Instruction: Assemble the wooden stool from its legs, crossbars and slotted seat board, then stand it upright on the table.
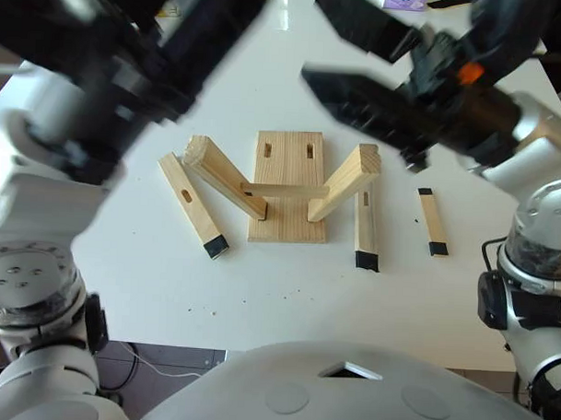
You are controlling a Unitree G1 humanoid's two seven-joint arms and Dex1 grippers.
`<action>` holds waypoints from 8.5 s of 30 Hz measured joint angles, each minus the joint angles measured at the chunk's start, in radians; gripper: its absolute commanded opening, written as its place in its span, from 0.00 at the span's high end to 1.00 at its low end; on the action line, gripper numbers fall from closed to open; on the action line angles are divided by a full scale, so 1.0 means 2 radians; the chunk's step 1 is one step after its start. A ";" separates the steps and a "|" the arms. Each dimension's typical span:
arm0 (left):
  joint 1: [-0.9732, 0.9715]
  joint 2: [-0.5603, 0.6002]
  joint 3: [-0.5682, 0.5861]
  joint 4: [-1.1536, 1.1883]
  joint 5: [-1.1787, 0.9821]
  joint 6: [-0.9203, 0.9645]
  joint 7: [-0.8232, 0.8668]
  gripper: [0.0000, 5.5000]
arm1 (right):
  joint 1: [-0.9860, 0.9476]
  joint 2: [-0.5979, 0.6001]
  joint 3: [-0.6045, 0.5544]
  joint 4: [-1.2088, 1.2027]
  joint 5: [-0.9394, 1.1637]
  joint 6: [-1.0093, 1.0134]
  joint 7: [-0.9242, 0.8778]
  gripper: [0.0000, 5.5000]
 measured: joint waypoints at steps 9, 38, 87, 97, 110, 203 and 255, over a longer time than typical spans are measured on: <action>0.059 -0.027 -0.024 0.019 0.086 -0.045 -0.073 0.35 | 0.018 -0.001 0.032 0.001 -0.080 -0.035 0.046 0.02; 0.148 0.163 0.192 0.293 0.135 -0.050 -0.334 0.35 | 0.041 -0.039 -0.020 0.297 -0.345 -0.196 -0.022 0.02; 0.096 -0.026 -0.107 0.356 0.441 -0.117 -0.430 1.00 | 0.075 0.024 0.134 0.272 -0.419 -0.231 0.359 0.93; 0.005 -0.037 -0.092 0.502 0.477 -0.166 -0.426 1.00 | 0.094 0.104 0.156 0.279 -0.425 -0.208 0.279 0.99; -0.013 -0.059 -0.057 0.549 0.487 -0.196 -0.417 1.00 | -0.050 0.100 0.095 0.523 -0.538 -0.327 0.125 0.99; 0.070 0.084 -0.163 0.273 0.544 -0.078 -0.483 1.00 | -0.181 0.123 0.210 0.806 -0.776 -0.559 0.133 0.99; -0.088 -0.061 -0.218 0.539 0.678 -0.185 -0.413 1.00 | 0.009 0.018 0.191 0.434 -0.692 -0.433 0.360 0.99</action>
